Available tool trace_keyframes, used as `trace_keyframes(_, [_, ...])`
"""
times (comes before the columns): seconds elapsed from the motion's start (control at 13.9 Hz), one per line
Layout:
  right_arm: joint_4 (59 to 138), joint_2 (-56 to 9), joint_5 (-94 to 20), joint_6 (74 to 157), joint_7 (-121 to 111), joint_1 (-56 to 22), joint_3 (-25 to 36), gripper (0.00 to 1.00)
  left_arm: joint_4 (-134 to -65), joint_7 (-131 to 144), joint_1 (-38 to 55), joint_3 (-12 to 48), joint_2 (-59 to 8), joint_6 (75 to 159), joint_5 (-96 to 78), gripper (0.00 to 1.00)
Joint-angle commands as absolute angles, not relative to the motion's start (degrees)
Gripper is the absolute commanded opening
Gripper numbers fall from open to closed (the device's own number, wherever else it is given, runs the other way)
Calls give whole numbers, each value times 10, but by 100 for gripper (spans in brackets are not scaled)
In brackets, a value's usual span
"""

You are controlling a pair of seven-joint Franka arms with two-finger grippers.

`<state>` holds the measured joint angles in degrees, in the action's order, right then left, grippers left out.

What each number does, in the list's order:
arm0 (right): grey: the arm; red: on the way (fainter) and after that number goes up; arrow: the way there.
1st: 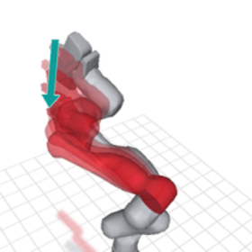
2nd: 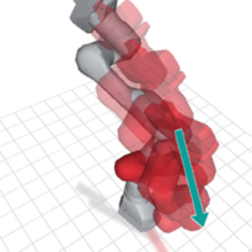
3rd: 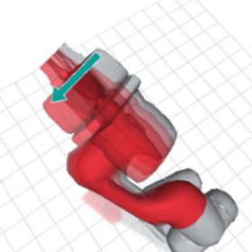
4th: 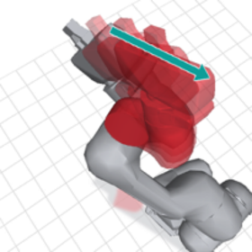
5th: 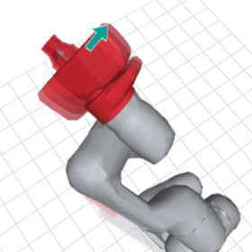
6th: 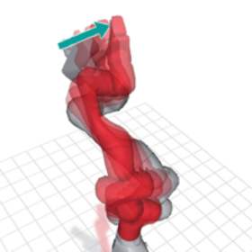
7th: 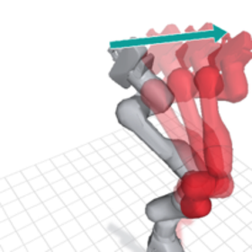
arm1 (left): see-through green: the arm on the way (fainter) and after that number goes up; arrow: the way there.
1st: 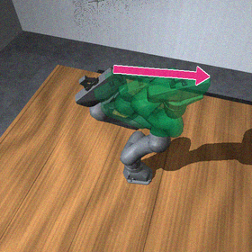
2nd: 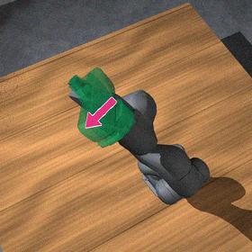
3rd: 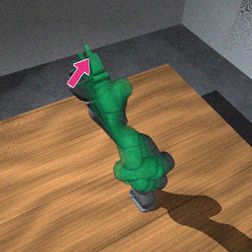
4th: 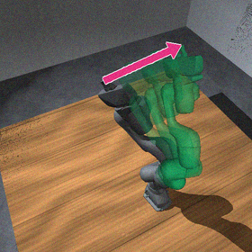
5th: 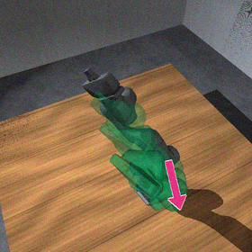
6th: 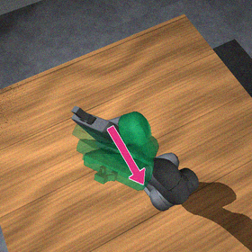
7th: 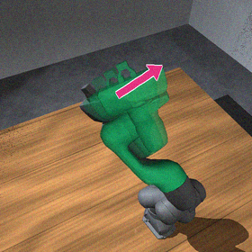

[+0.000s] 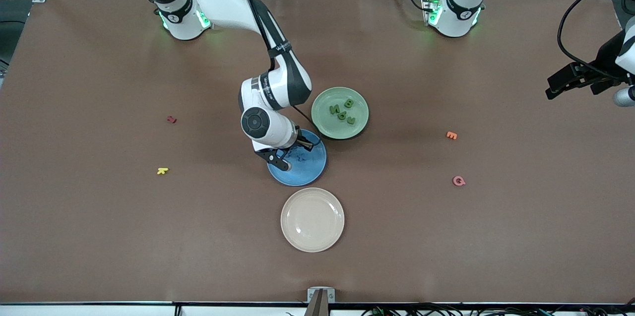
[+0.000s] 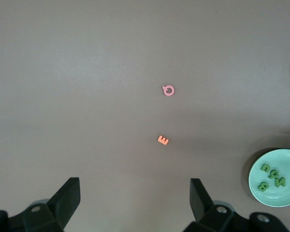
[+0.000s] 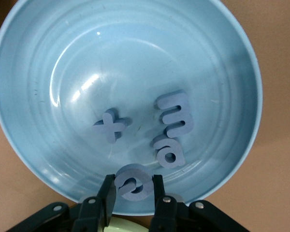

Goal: Sort letters by color into matching plates
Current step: 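Lower the blue c into the blue plate and open the right gripper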

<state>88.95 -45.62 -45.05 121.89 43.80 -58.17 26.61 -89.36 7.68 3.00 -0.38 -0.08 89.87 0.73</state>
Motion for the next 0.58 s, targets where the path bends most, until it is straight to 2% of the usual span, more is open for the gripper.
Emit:
trace_keyframes(0.0, [874, -465, -461, 1217, 448, -574, 261, 29, -886, 76, 33, -6, -2, 876, 1, 100])
trace_keyframes(0.14, [874, -464, -460, 1216, 446, -570, 261, 78, -885, 79, 35, -5, -2, 877, -1, 100])
trace_keyframes(0.22, [874, -464, -459, 1216, 444, -570, 261, 100, -886, 83, 34, -5, 0, 877, -1, 100])
trace_keyframes(0.36, [874, -454, -447, 1202, 439, -570, 265, 100, -887, 83, 34, -5, -2, 879, 0, 100])
trace_keyframes(0.5, [875, -426, -392, 1142, 439, -574, 284, 100, -889, 83, 32, -5, 0, 879, 0, 100])
